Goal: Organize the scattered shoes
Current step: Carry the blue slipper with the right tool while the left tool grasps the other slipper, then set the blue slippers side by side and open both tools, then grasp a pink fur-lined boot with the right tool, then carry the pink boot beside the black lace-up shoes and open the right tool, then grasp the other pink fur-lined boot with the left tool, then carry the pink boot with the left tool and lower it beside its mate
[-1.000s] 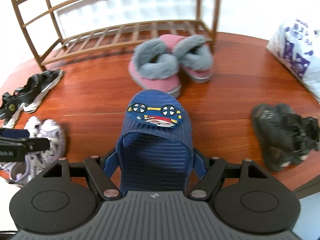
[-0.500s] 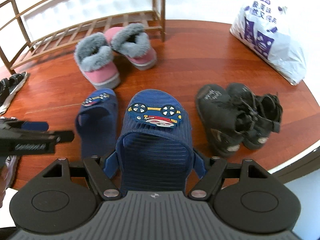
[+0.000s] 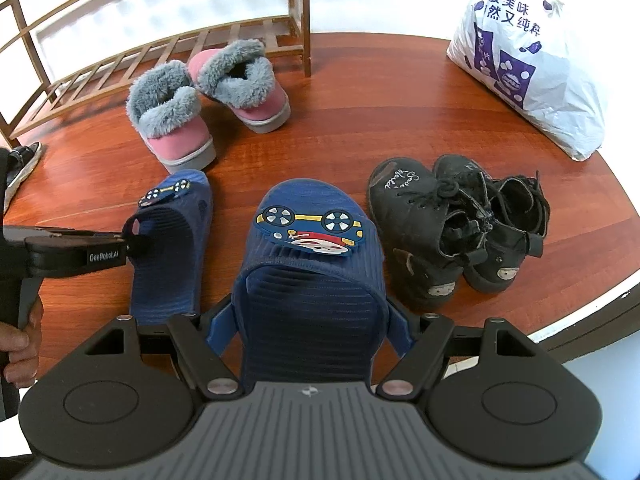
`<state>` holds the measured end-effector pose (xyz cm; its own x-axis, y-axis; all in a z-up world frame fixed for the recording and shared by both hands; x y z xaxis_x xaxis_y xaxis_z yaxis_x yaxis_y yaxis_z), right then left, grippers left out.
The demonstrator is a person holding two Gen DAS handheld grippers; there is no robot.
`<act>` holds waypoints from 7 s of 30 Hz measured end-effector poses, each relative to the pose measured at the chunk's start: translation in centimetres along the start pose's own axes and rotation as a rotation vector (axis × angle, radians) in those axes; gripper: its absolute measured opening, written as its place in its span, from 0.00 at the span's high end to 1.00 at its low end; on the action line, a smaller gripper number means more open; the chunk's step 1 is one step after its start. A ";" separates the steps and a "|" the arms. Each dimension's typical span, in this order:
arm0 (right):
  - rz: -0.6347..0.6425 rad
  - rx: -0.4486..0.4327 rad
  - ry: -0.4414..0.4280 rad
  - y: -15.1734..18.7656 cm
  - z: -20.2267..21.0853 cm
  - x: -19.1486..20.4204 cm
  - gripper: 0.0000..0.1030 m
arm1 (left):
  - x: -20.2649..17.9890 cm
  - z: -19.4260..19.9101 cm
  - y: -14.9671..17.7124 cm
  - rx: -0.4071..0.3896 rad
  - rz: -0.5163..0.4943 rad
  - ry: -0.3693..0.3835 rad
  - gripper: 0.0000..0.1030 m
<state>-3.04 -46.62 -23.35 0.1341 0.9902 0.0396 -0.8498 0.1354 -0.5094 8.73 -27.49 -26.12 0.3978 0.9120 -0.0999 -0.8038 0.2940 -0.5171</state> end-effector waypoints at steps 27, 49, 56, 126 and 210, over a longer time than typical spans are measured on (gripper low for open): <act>0.154 0.089 -0.200 0.7 -5.6 12.7 0.23 | 10.2 6.2 6.9 0.074 0.172 -0.141 0.89; 0.207 0.105 -0.165 0.5 -7.3 15.6 0.19 | 10.1 8.1 6.2 0.035 0.143 -0.111 0.56; 0.235 0.054 -0.157 -0.5 -5.1 15.7 0.16 | 10.5 10.0 5.4 -0.008 0.120 -0.100 0.45; 0.248 -0.114 -0.203 -21.2 -10.6 7.9 0.82 | 10.6 10.2 -1.1 0.050 0.245 -0.130 0.34; -0.030 0.038 -0.163 -1.0 3.7 -9.7 0.39 | 7.9 -6.7 -15.1 -0.059 0.455 -0.203 0.74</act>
<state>-5.35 -56.19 -20.01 0.0777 0.9778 0.1946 -0.8660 0.1629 -0.4728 26.94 -26.68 -24.82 -0.0861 0.9829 -0.1626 -0.8470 -0.1581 -0.5075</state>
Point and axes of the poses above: each gripper's, at about its wrist camera, not at the fingertips, and z roughly against the way its jaws point, x to its left, y to its underside, the point moved 8 cm from there along -z, roughly the way its jaws point, and after that the axes turned 3 degrees about x, right-handed, at the moved point
